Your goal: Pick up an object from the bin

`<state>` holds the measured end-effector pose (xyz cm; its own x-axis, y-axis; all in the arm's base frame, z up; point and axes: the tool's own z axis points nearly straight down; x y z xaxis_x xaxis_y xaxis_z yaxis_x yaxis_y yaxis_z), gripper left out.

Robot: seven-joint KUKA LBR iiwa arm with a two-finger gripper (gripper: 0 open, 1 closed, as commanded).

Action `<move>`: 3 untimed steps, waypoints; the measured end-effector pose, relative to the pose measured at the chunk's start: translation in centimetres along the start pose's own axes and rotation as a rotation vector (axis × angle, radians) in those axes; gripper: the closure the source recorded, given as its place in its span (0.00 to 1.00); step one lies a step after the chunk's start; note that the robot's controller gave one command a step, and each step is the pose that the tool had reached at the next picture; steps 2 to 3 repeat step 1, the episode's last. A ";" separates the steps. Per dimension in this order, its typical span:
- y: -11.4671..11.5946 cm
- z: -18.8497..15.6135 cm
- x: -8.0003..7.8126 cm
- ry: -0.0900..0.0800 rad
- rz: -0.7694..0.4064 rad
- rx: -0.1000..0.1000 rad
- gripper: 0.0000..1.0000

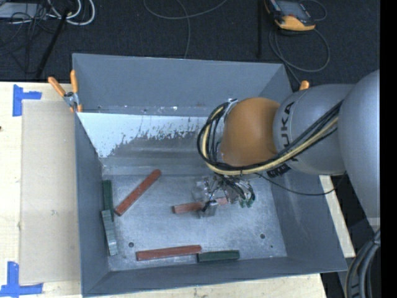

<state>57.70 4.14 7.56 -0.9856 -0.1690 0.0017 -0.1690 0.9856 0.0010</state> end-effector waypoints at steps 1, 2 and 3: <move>1.0 -20.3 -0.7 -0.011 -0.188 0.003 1.00; 1.0 -20.3 -0.7 -0.011 -0.188 0.003 1.00; 1.0 -20.3 -0.7 -0.011 -0.188 0.003 1.00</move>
Offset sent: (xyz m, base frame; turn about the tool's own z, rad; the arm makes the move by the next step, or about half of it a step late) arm 0.0040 0.0097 0.1988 -0.1876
